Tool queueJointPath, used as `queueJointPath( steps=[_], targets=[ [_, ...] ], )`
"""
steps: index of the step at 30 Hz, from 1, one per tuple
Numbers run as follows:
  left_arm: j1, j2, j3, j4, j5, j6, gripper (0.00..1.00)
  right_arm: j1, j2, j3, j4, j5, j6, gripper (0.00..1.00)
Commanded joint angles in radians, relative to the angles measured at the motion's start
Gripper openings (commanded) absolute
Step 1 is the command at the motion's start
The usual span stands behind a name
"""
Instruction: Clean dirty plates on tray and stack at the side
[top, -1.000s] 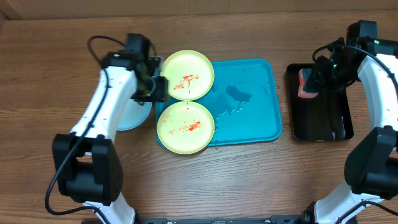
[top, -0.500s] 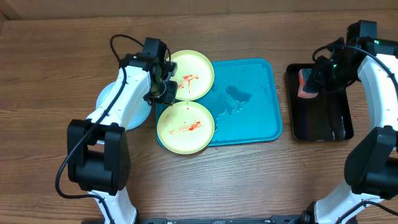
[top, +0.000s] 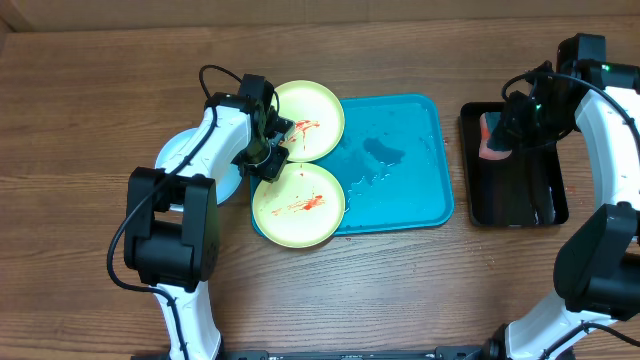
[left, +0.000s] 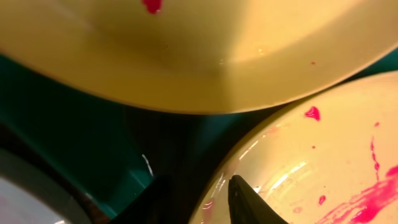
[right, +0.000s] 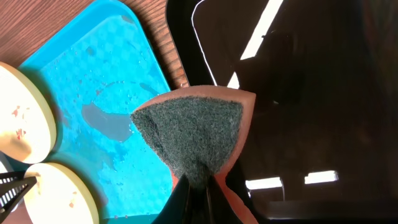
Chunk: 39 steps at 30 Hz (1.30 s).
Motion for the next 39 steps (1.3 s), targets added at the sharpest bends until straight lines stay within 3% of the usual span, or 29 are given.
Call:
queueJointPath(
  steps=[1, 4, 17, 22, 28, 39],
  targets=[
    [0.004, 0.008, -0.003, -0.005, 0.074, 0.029, 0.27, 0.002, -0.013, -0.001, 0.004, 0.0, -0.008, 0.04],
    [0.003, 0.008, -0.003, -0.014, 0.107, 0.029, 0.05, 0.002, -0.013, -0.001, 0.004, -0.001, -0.008, 0.04],
    [-0.041, 0.008, 0.022, -0.082, 0.225, 0.024, 0.04, 0.002, -0.013, -0.001, 0.002, -0.001, -0.008, 0.04],
    [-0.089, 0.008, 0.088, -0.072, 0.232, -0.097, 0.04, 0.002, -0.013, -0.001, 0.002, -0.001, -0.008, 0.04],
    [-0.179, 0.01, 0.106, 0.084, 0.132, -0.341, 0.04, 0.003, -0.013, -0.001, 0.013, -0.022, -0.008, 0.04],
    [-0.336, 0.043, 0.094, 0.182, -0.06, -0.557, 0.04, 0.027, -0.013, -0.001, 0.021, -0.101, -0.016, 0.04]
  ],
)
